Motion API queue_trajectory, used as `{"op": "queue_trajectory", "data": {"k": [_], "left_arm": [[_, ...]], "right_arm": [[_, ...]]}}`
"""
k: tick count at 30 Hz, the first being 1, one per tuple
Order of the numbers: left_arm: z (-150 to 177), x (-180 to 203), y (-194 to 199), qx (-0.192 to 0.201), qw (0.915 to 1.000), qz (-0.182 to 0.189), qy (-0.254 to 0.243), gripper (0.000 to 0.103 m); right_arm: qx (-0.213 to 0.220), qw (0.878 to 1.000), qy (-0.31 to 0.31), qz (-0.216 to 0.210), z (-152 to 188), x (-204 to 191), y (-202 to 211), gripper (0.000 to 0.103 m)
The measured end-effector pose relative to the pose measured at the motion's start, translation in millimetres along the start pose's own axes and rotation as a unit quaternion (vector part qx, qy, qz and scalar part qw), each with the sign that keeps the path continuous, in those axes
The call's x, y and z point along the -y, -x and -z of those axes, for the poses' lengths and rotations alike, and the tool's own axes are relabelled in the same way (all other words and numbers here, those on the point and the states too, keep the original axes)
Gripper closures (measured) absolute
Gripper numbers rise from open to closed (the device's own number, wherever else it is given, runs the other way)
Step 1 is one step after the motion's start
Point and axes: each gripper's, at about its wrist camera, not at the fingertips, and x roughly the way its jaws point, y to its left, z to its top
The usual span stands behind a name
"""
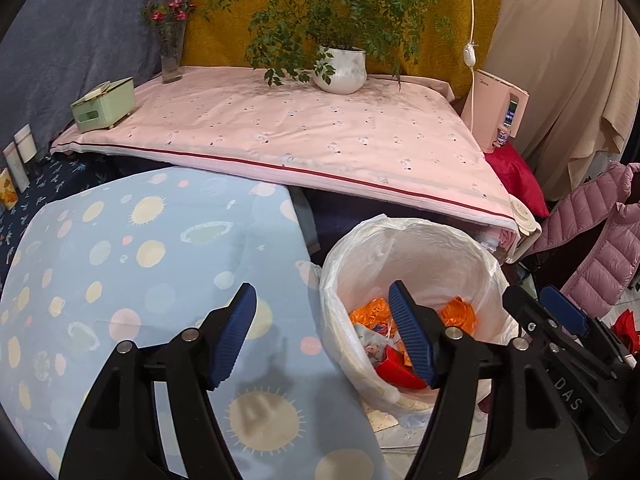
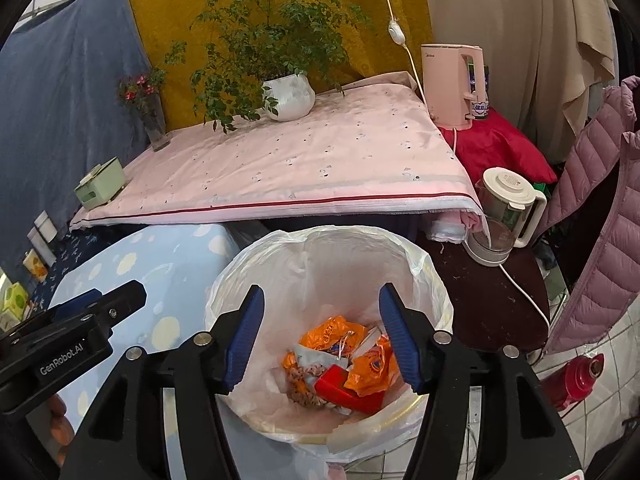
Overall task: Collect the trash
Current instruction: 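Carry the red box and orange bag over the bin and open both grippers, then withdraw both open grippers from the bin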
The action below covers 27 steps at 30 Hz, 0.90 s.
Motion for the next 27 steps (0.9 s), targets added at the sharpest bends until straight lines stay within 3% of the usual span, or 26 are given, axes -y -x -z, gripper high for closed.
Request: {"op": "queue_trajectory", "data": {"k": [7,10,23,27], "left_arm": [[15,-12,6,-0.003,0.9997,-0.025,0.007,0.032],[22,-15,10,-0.001,0.9993,-0.037,0.010,0.024],[49,-31,21,-0.003,0.9974,-0.069,0.017,0.010],[57,-37,23,-0.006,0.9969,-0.075,0.022,0.010]], "right_arm": [[-0.009,1.000,0.022,0.007,13,-7,8,0.042],[-0.016,0.999,0.036,0.010,19,-12,11,0.040],[-0.029,0.996,0.072,0.036,43,-28,25,0.019],[-0.033,0.996,0.075,0.045,51,-28,26,0.018]]}}
